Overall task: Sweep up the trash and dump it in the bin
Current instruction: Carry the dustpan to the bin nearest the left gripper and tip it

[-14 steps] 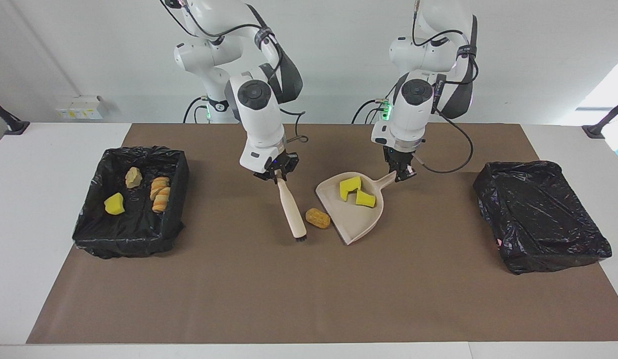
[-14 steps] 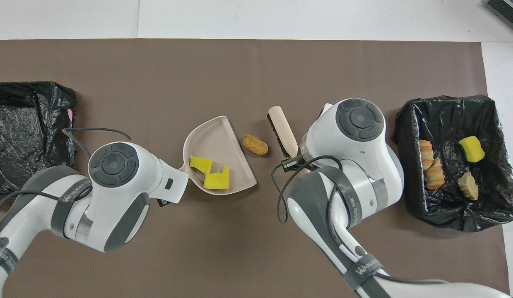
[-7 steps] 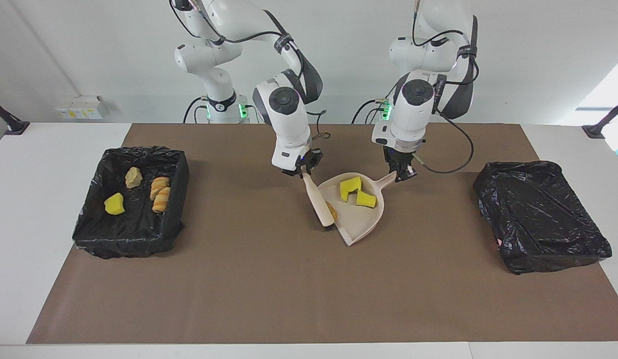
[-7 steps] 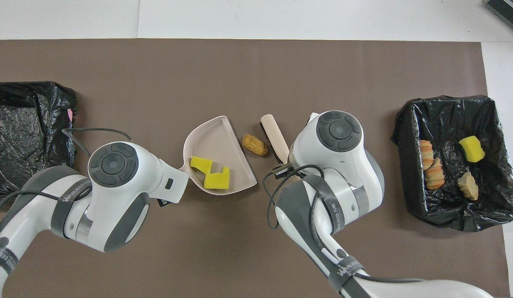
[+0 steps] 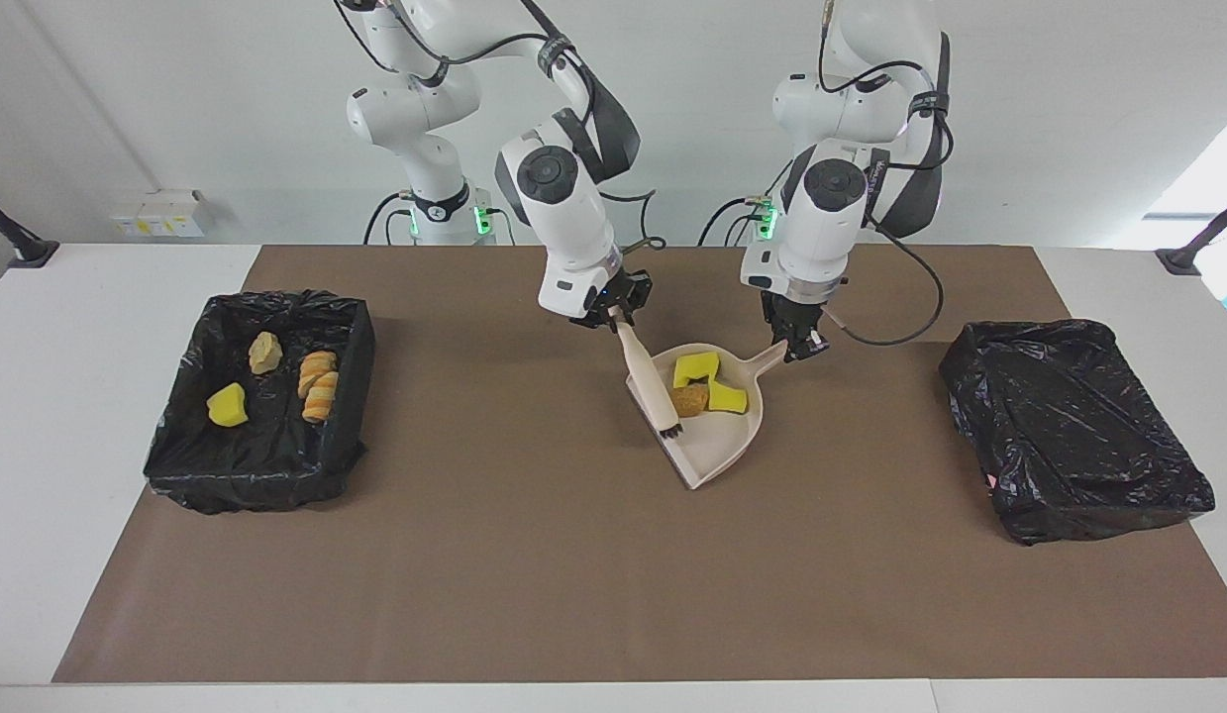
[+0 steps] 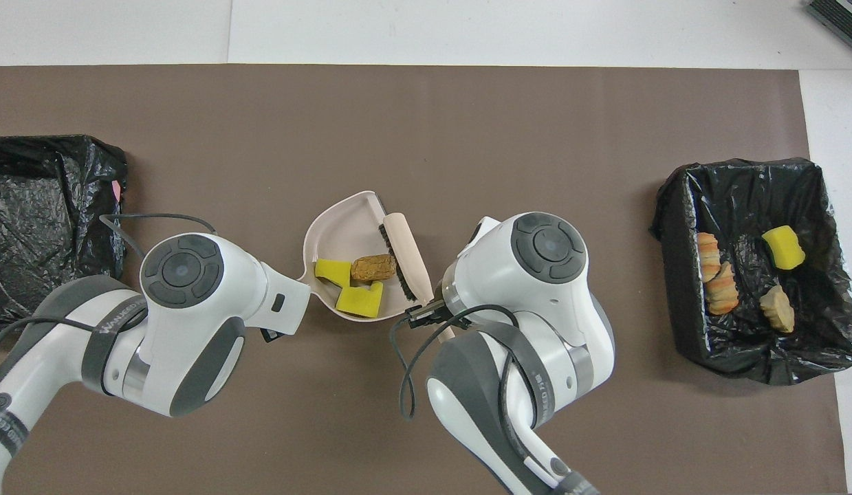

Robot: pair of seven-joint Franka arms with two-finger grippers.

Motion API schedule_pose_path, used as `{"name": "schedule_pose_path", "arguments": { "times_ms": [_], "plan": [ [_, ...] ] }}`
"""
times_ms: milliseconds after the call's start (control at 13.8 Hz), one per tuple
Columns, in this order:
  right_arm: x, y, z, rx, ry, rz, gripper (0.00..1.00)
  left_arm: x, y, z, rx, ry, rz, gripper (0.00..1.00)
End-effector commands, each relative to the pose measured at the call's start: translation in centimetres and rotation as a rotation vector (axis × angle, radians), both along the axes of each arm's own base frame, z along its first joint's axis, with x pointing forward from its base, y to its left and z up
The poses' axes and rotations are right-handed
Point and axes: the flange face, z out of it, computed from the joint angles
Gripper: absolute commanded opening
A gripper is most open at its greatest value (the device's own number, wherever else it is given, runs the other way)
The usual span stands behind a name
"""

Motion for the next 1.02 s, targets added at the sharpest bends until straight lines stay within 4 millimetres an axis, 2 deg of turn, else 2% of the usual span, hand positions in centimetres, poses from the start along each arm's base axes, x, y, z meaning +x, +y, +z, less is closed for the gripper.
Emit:
{"name": "schedule_pose_path", "arguments": {
  "times_ms": [0, 73, 218, 290, 363, 435, 580, 798, 943],
  "plan": [
    [-1.0, -2.6, 4.4, 0.01, 0.036, -0.069, 0.0, 0.8, 0.8, 0.1, -0.047, -0.029, 0.021, 0.0],
    [-1.6, -3.3, 5.5, -0.016, 0.054, -0.096, 0.0, 1.1, 1.0, 0.0, -0.062, -0.03, 0.033, 0.0],
    [-3.1, -4.1, 6.8, -0.145, 0.03, -0.149, 0.0, 2.1, 2.7, 1.2, -0.078, -0.056, 0.056, 0.0],
    [-4.7, -3.3, 7.2, -0.195, 0.022, -0.211, 0.0, 2.9, 4.2, 2.2, -0.079, -0.066, 0.057, 0.0],
    [-7.1, -1.3, 7.1, -0.216, 0.02, -0.246, 0.0, 3.6, 6.2, 3.0, -0.079, -0.073, 0.06, 0.0],
    [-8.8, -0.1, 7.1, -0.222, 0.007, -0.269, 0.0, 4.0, 7.9, 4.1, -0.079, -0.079, 0.054, 0.0],
    [-10.5, 0.5, 5.9, -0.24, 0.01, -0.266, 0.0, 5.2, 11.8, 6.5, -0.069, -0.045, 0.05, 0.0],
    [-14.2, 3.9, 3.9, -0.222, -0.02, -0.282, 0.0, 7.1, 18.5, 10.0, -0.075, -0.049, 0.027, 0.0],
    [-16.3, 6.4, 2.3, -0.219, -0.043, -0.295, 0.0, 8.0, 23.6, 11.1, -0.097, -0.06, 0.078, 0.0]
  ]
}}
